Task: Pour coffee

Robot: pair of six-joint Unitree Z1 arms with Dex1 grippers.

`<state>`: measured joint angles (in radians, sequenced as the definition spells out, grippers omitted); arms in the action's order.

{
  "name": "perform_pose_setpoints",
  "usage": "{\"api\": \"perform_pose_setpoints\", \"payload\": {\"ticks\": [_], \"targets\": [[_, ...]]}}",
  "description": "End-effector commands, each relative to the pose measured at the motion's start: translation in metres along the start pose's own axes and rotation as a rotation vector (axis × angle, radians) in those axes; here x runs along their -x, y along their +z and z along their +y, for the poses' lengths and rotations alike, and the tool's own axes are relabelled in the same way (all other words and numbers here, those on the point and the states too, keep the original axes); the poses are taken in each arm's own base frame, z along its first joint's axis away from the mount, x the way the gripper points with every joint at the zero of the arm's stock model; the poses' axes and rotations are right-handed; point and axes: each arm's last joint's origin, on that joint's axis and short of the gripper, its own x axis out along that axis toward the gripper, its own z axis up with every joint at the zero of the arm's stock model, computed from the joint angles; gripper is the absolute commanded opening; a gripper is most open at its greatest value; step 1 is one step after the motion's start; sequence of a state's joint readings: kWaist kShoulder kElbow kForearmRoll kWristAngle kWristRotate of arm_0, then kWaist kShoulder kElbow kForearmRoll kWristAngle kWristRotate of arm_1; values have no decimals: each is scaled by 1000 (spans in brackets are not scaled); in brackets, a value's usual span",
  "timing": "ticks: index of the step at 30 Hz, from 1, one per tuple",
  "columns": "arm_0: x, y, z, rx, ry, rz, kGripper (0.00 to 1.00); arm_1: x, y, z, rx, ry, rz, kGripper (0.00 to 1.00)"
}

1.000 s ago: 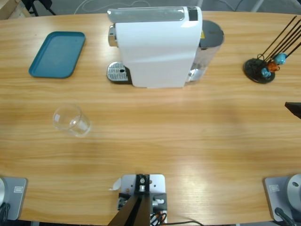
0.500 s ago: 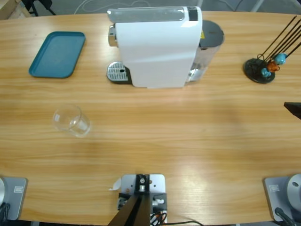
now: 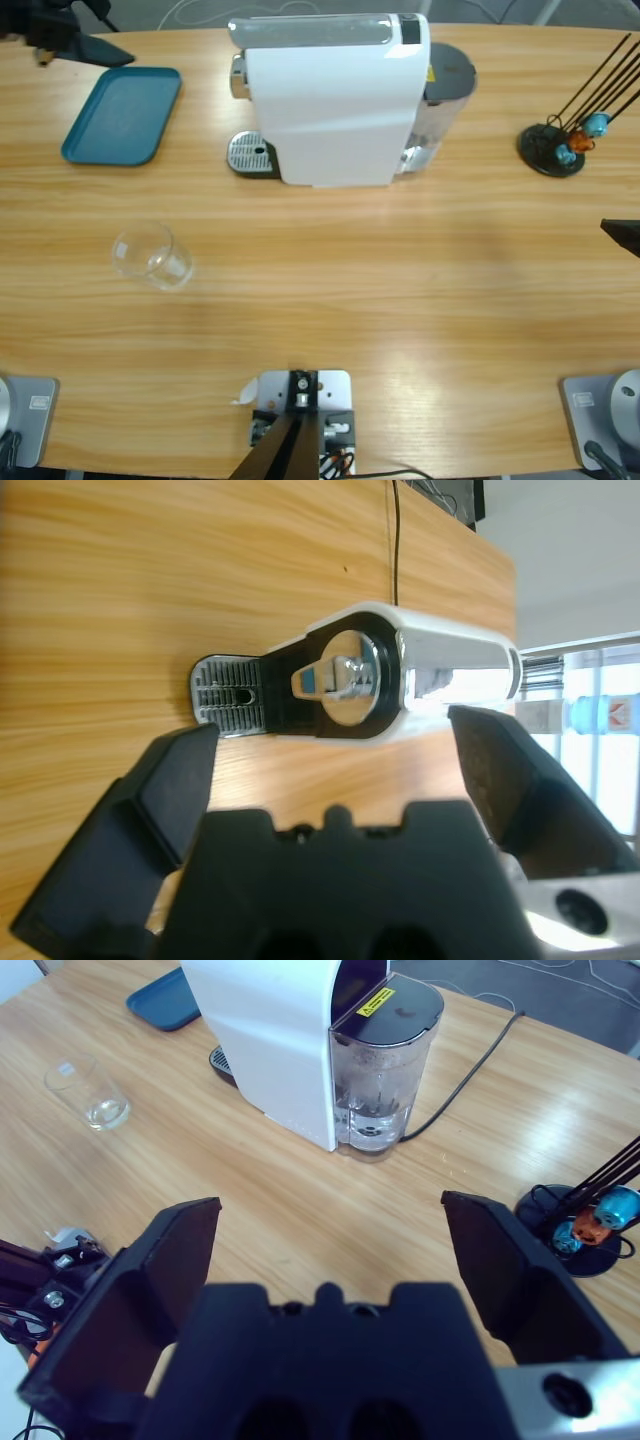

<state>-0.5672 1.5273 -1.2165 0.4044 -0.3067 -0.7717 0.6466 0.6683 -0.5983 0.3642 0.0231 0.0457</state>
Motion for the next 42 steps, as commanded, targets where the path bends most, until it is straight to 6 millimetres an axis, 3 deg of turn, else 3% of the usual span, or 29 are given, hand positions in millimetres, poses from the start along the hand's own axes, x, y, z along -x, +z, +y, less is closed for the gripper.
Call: {"api": "perform_pose_setpoints", "payload": {"ticks": [1, 5, 8, 11, 16, 20, 21, 30, 31, 32, 33, 42], "targets": [[-59, 24, -2, 56, -72, 155, 930, -11, -11, 0, -10, 15, 57, 1000], [-70, 30, -5, 54, -90, 174, 842, -12, -11, 0, -10, 14, 64, 1000], [-77, 30, -4, 59, -105, 202, 831, -13, -11, 0, -10, 12, 68, 1000], [-80, 30, -4, 57, -119, 213, 622, -16, -10, 0, -10, 11, 78, 1000], [-82, 32, -9, 13, -151, 191, 565, -17, -10, 0, -10, 10, 80, 1000], [-80, 32, -15, -16, -176, 177, 260, -18, -9, 0, -10, 11, 82, 1000], [-80, 31, -16, -18, -183, 183, 225, -18, -9, 0, -10, 11, 83, 1000], [-88, 26, -12, -1, -210, 251, 223, -18, -9, 0, -10, 10, 82, 1000], [-88, 26, -12, -1, -214, 254, 182, -18, -9, 0, -10, 11, 84, 1000], [-87, 26, -13, -5, -214, 250, 29, -18, -9, 0, -10, 11, 84, 1000], [-86, 26, -13, -8, -215, 245, 0, -18, -9, 0, -10, 11, 84, 1000], [-80, 25, -16, -47, -234, 236, 0, -18, -10, 0, -10, 11, 84, 1000]]}}
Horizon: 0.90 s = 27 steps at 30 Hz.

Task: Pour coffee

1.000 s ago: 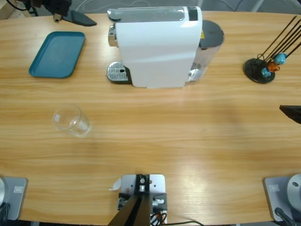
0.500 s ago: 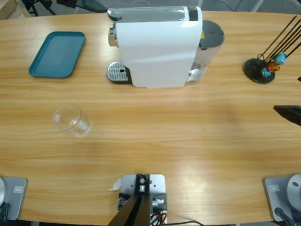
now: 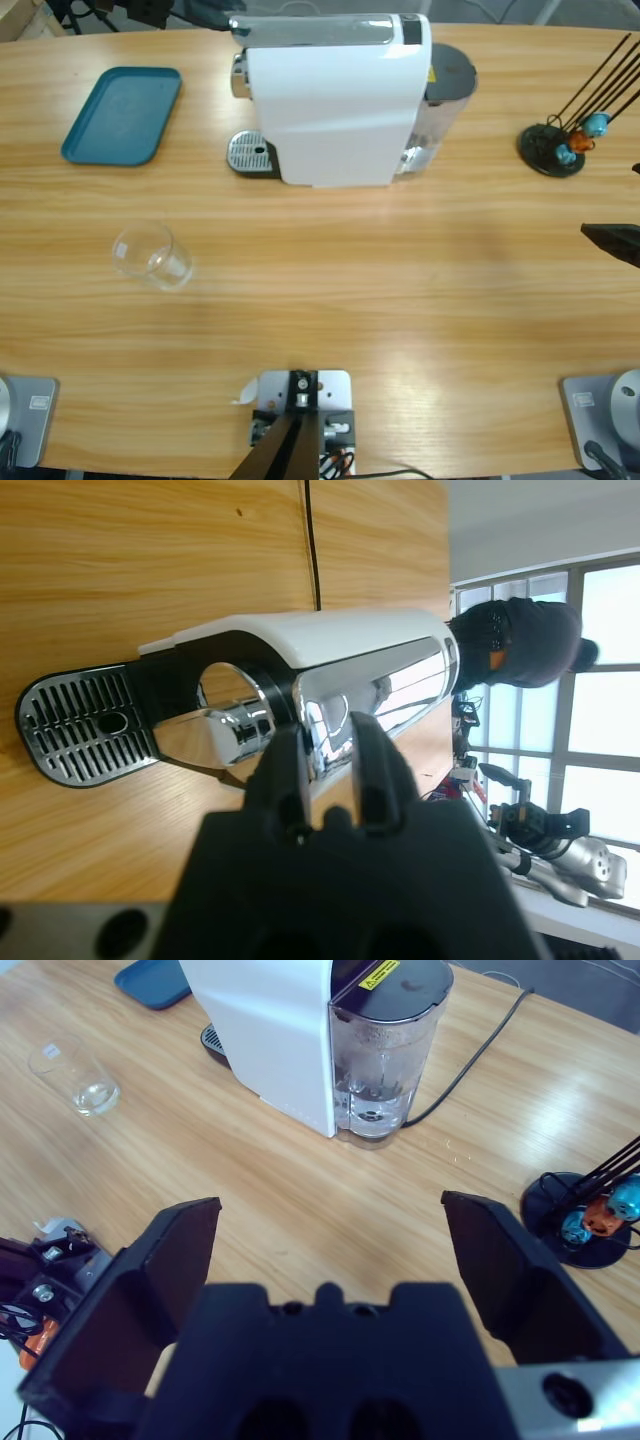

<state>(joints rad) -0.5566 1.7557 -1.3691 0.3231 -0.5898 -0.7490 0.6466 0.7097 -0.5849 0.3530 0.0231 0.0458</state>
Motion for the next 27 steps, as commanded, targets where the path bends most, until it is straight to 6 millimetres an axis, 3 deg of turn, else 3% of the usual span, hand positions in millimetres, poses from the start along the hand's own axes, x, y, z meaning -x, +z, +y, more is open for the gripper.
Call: {"api": "perform_pose_setpoints", "payload": {"ticks": [1, 6, 14, 21, 22, 23, 24, 25, 27], "targets": [[-14, -6, 1, -24, -33, 60, 0, -8, -8, 0, -9, 13, 40, 1000], [-9, -7, -6, -37, -68, 68, 0, -8, -8, 0, -9, 13, 40, 1000], [14, 9, -59, -120, -184, -22, 0, -8, -8, 0, -9, 13, 40, 1000], [17, 0, -82, -213, -251, -24, 0, -8, -6, 0, -9, 11, 42, 1000], [18, -3, -87, -259, -257, -39, 64, -9, -2, 1, 7, 11, 56, 1000], [22, -9, -93, -337, -221, -94, 563, -12, 5, 1, 57, 12, 94, 1000], [27, -15, -95, -440, -169, -152, 820, -17, 14, 1, 84, 15, 138, 1000], [30, -21, -95, -535, -110, -200, 950, -22, 23, 2, 94, 19, 180, 1000], [33, -29, -89, -655, 11, -251, 968, -35, 36, 1, 130, -5, 290, 1000]]}}
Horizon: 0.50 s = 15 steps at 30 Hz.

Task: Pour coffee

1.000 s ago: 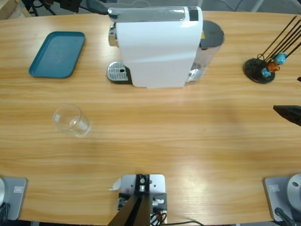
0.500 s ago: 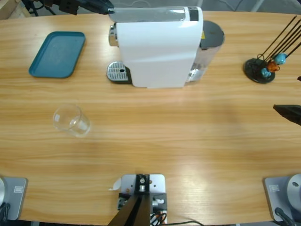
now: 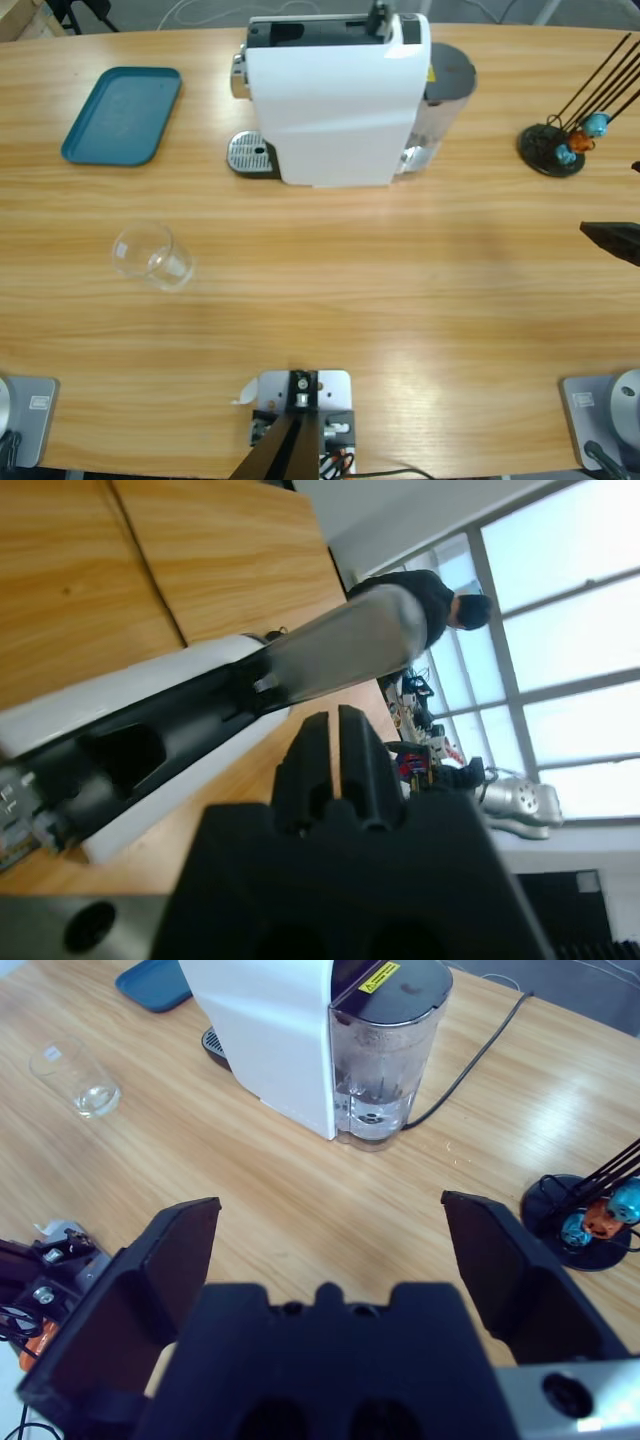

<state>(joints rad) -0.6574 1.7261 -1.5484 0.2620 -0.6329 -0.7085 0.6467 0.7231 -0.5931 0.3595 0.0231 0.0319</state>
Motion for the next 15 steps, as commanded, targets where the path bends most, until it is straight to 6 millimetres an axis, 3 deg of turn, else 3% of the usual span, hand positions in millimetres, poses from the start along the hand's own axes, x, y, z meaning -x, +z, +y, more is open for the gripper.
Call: {"api": "perform_pose_setpoints", "payload": {"ticks": [1, 3, 5, 8, 11, 13, 15], "targets": [[16, -32, -16, -505, 257, -106, 968, -33, 41, -1, 121, -24, 286, 1000], [19, -48, -17, -625, 362, -34, 968, -22, 59, -1, 124, -58, 196, 972], [22, -68, -11, -771, 526, 122, 968, -19, 68, -5, 128, -151, 126, 845], [31, -101, 1, -886, 619, 226, 968, -23, 70, -13, -36, -307, 53, 860], [55, -125, 5, -930, 637, 245, 968, -34, 55, -20, -165, -451, 44, 850], [72, -137, 8, -923, 640, 226, 968, -52, 37, -27, -235, -515, 89, 849], [87, -146, 14, -874, 711, 185, 968, -71, 14, -37, -261, -581, 173, 908]]}}
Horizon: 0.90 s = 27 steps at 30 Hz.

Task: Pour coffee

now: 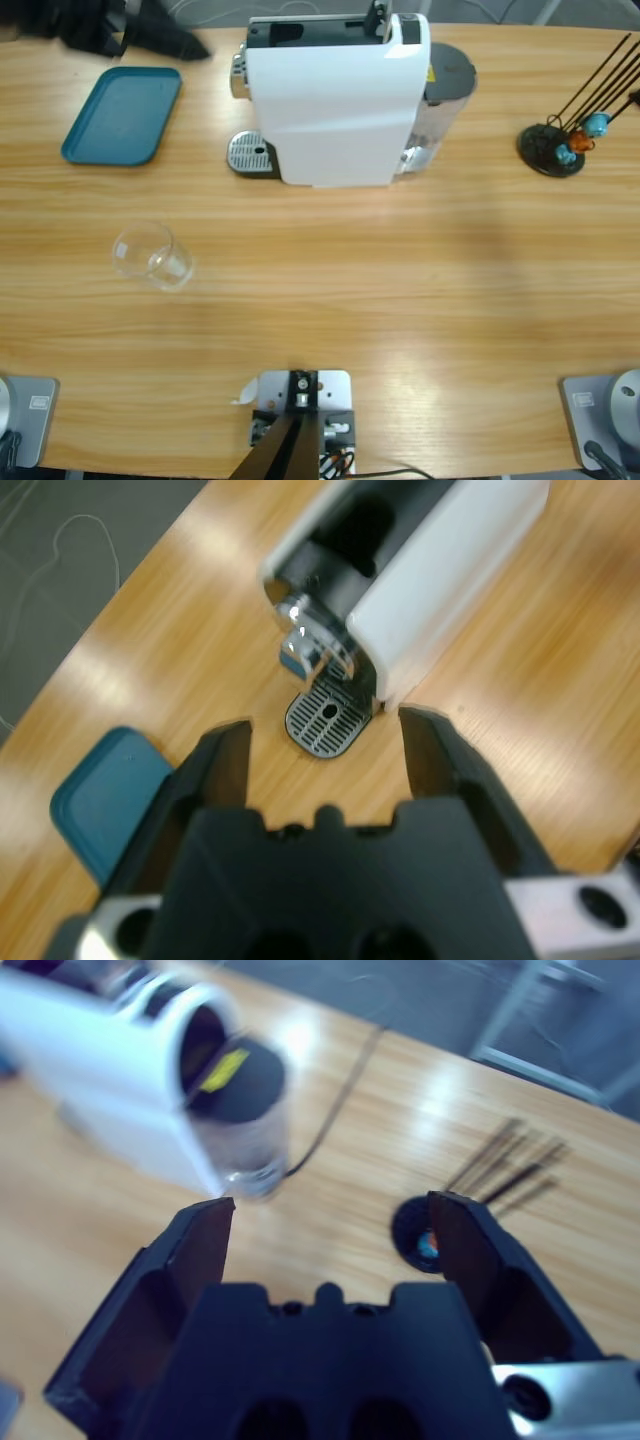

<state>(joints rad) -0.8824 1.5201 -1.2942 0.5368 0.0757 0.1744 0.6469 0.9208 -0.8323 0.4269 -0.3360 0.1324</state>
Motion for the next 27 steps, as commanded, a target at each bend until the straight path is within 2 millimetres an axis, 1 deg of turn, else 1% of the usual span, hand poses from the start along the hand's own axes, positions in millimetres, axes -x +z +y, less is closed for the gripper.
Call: {"api": "perform_pose_setpoints", "payload": {"ticks": [1, 3, 5, 7, 9, 11, 14, 18, 21, 24, 25, 26, 27], "targets": [[45, -68, -6, 38, 131, 38, 968, -67, -64, -9, -187, -259, 187, 908], [50, -80, -4, 42, 187, 51, 968, -71, -78, -18, -278, -326, 176, 906], [54, -89, -5, 63, 186, 54, 968, -75, -89, -28, -339, -384, 156, 892], [52, -93, -6, 112, 183, 62, 968, -80, -97, -35, -366, -405, 147, 859], [51, -92, -6, 151, 182, 60, 968, -89, -105, -38, -389, -369, 125, 854], [50, -88, -5, 192, 183, 52, 968, -101, -109, -38, -381, -333, 117, 854], [48, -79, -4, 212, 182, 41, 968, -117, -116, -43, -394, -333, 114, 853], [45, -73, -5, 260, 153, 31, 964, -134, -121, -45, -373, -341, 104, 853], [42, -72, -5, 292, 149, 40, 968, -136, -119, -47, -329, -342, 81, 853], [35, -70, -6, 305, 149, 55, 968, -132, -119, -47, -311, -354, 73, 837], [34, -69, -6, 307, 148, 57, 968, -131, -119, -47, -311, -358, 69, 761], [32, -68, -6, 307, 148, 57, 968, -131, -118, -48, -310, -363, 68, 710], [32, -67, -6, 308, 147, 56, 968, -131, -118, -48, -312, -369, 65, 680]]}}
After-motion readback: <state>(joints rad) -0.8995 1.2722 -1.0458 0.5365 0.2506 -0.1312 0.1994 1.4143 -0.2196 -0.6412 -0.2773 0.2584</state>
